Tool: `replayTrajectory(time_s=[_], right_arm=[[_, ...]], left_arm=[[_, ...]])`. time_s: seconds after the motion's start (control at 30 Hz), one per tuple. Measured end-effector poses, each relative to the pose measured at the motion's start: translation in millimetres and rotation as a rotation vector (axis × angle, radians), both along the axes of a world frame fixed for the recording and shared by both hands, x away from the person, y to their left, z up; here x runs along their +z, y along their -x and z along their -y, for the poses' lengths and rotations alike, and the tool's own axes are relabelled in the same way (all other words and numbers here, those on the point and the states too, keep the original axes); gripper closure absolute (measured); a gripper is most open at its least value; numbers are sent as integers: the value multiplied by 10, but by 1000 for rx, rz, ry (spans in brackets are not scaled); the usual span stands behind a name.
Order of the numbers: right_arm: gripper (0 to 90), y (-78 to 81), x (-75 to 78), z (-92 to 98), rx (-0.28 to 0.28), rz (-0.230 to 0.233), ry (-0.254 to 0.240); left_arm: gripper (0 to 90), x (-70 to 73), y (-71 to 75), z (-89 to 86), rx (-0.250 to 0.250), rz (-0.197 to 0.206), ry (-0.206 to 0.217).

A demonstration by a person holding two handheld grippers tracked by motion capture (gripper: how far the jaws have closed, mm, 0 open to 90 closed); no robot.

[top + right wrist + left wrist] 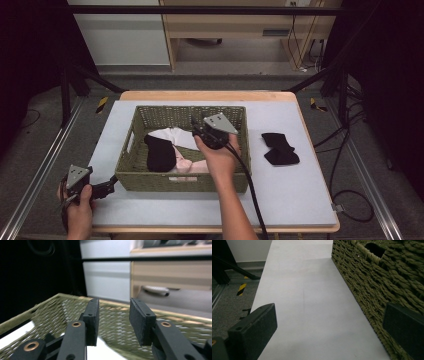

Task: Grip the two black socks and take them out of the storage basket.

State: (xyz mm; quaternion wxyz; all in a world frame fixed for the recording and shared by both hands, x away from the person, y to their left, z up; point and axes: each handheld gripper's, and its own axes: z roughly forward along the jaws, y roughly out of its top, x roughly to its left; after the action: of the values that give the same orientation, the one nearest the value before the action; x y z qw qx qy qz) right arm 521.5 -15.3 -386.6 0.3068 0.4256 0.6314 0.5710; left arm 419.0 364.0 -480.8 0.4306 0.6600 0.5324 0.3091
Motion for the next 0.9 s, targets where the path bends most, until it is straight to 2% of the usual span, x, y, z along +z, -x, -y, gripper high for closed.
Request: replayTrajectory(time_s=[0.2, 0.37, 0.5, 0.6, 0.7, 0.8, 0.9], right_arm=[[611, -170, -117, -312, 77, -113, 58], [579, -245, -205, -536, 140, -199, 86], [502, -289, -256, -725, 208, -287, 104], [445, -286, -283, -896, 266, -322, 111], [387, -301, -349, -1043, 279, -315, 168], [313, -321, -419, -1125, 306, -334, 206], [279, -332, -494, -1143, 322, -351, 241]], left_arm=[[0, 1, -2, -5, 0, -3, 3], [0, -1, -2, -2, 0, -1, 2], [0, 1, -5, -1, 1, -5, 2], [0, 1, -4, -6, 1, -5, 4], [0, -1, -4, -7, 3, -2, 10], [0, -1, -4, -8, 3, -2, 14], [0, -1, -5, -10, 2, -2, 14]])
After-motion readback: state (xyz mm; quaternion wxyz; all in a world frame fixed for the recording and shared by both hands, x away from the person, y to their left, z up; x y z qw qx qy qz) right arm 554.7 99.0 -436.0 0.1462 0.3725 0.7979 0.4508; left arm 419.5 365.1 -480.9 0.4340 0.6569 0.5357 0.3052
